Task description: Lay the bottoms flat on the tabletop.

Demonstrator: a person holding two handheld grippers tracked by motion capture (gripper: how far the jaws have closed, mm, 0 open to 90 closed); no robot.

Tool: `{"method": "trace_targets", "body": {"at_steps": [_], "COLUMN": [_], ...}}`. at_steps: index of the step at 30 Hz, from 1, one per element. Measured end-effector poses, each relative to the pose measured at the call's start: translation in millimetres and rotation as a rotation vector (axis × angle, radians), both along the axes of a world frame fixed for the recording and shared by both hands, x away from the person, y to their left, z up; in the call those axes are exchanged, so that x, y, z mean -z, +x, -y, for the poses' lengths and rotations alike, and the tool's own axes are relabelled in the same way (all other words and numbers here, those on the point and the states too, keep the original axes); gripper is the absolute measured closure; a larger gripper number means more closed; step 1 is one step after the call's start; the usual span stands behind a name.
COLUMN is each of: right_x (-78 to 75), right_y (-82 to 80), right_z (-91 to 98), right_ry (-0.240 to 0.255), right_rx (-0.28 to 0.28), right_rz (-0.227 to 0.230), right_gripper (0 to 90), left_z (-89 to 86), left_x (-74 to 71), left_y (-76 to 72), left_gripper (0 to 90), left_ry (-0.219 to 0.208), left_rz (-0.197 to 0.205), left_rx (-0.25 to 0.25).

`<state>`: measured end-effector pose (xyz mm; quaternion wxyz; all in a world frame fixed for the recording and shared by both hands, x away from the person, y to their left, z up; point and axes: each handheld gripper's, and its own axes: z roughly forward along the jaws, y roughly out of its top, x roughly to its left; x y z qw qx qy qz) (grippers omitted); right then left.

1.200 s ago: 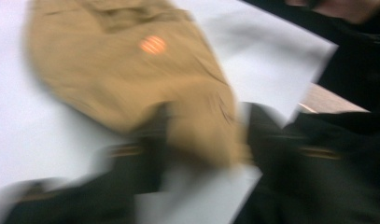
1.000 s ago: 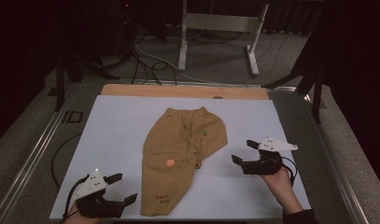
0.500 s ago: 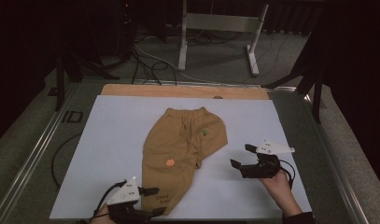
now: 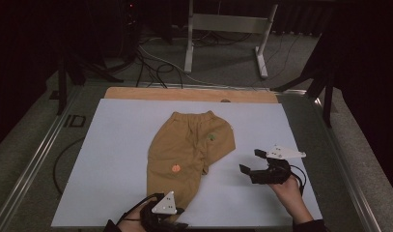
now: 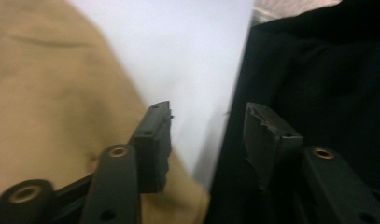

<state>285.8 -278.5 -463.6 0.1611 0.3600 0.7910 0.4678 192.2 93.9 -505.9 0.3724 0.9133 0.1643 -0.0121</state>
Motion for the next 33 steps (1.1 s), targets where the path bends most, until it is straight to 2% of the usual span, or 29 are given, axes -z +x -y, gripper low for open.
{"method": "trace_targets", "body": {"at_steps": [2,3,4,5,6,7,8,9,12,13,14,15,16,17,18,19,20,21,22,23,24,26,27,28,29,32,33], "right_x": [0.4,0.8,0.8,0.6,0.6,0.6,0.6,0.7,0.6,0.6,0.6,-0.2,-0.2,-0.8,-0.8,-1.0,-1.0,-1.3,-1.1,-0.8,-0.8,-1.0,-1.5,-1.5,-0.9,0.2,0.7], "right_y": [0.0,0.5,0.5,0.5,0.1,0.0,0.0,0.6,0.5,0.7,0.7,0.5,0.5,0.2,0.2,0.3,0.3,-0.1,-0.1,0.0,0.0,-0.1,-0.4,-0.4,0.2,0.6,0.7], "right_z": [0.3,1.1,1.1,1.0,0.7,0.7,0.7,1.1,1.2,1.5,1.5,1.8,1.8,2.0,2.0,1.6,1.6,1.2,1.1,1.0,1.0,0.8,1.1,1.1,1.1,0.8,0.3], "right_ry": [-0.004,-0.011,-0.011,-0.013,-0.006,-0.012,-0.012,-0.014,-0.014,-0.019,-0.019,-0.012,-0.012,-0.006,-0.006,0.002,0.002,-0.002,-0.003,-0.006,-0.006,0.000,0.000,0.000,0.006,0.004,0.003], "right_rx": [0.001,0.002,0.002,0.003,0.000,0.000,0.000,0.001,0.001,0.003,0.003,0.007,0.007,0.008,0.008,0.014,0.014,0.012,0.007,0.005,0.005,0.010,0.006,0.006,0.009,0.001,0.001], "right_rz": [0.006,0.001,0.001,0.002,0.001,0.002,0.002,0.004,0.006,0.005,0.005,0.004,0.004,0.008,0.008,0.002,0.002,0.005,0.007,0.006,0.006,0.002,0.006,0.006,0.002,0.001,0.002], "right_gripper": [13.7,13.8,13.8,13.7,13.8,13.8,13.8,13.8,13.8,13.8,13.8,13.8,13.8,13.8,13.8,13.8,13.8,13.8,13.8,13.8,13.8,13.8,13.8,13.8,13.8,13.8,13.8], "left_z": [-2.6,-4.5,-4.5,-6.5,-6.5,-6.7,-6.7,-7.4,-7.1,-8.1,-8.1,-11.6,-11.6,-13.6,-13.6,-14.2,-14.2,-13.6,-13.6,-13.7,-13.7,-14.8,-17.9,-17.9,-23.3,-30.3,-33.2], "left_x": [1.7,4.1,4.1,5.6,5.6,4.6,4.6,3.2,2.8,1.3,1.3,-6.8,-6.8,-16.0,-16.0,-20.6,-20.6,-20.8,-20.8,-19.8,-19.8,-20.6,-23.5,-23.5,-25.7,-28.6,-29.8], "left_y": [2.4,3.8,3.8,3.7,3.7,3.1,3.1,4.9,6.2,6.2,6.2,7.4,7.4,6.4,6.4,5.3,5.3,3.6,3.6,3.1,3.1,1.5,1.9,1.9,4.6,8.6,10.0], "left_gripper": [55.4,55.5,56.7,60.0,63.6,69.1,71.8,78.9,84.9,85.2,85.3,85.3,85.3,85.2,85.1,84.4,83.7,81.7,78.3,73.3,68.9,49.0,39.4,35.8,29.1,16.2,15.0], "left_ry": [0.015,0.058,0.058,0.071,0.071,0.097,0.097,0.124,0.123,0.077,0.077,0.008,0.008,-0.064,-0.064,-0.103,-0.103,-0.121,-0.121,-0.124,-0.124,-0.134,-0.139,-0.139,-0.173,-0.188,-0.192], "left_rz": [0.015,0.047,0.047,0.063,0.063,0.092,0.092,0.115,0.111,0.097,0.097,0.057,0.057,0.040,0.040,0.024,0.024,0.003,0.003,-0.050,-0.050,-0.044,-0.023,-0.023,-0.028,-0.003,0.009], "left_rx": [-0.019,-0.031,-0.031,-0.031,-0.031,-0.024,-0.024,-0.024,-0.028,-0.050,-0.050,-0.044,-0.044,-0.051,-0.051,-0.042,-0.042,-0.028,-0.028,0.012,0.012,0.020,-0.004,-0.004,-0.017,-0.050,-0.067]}}
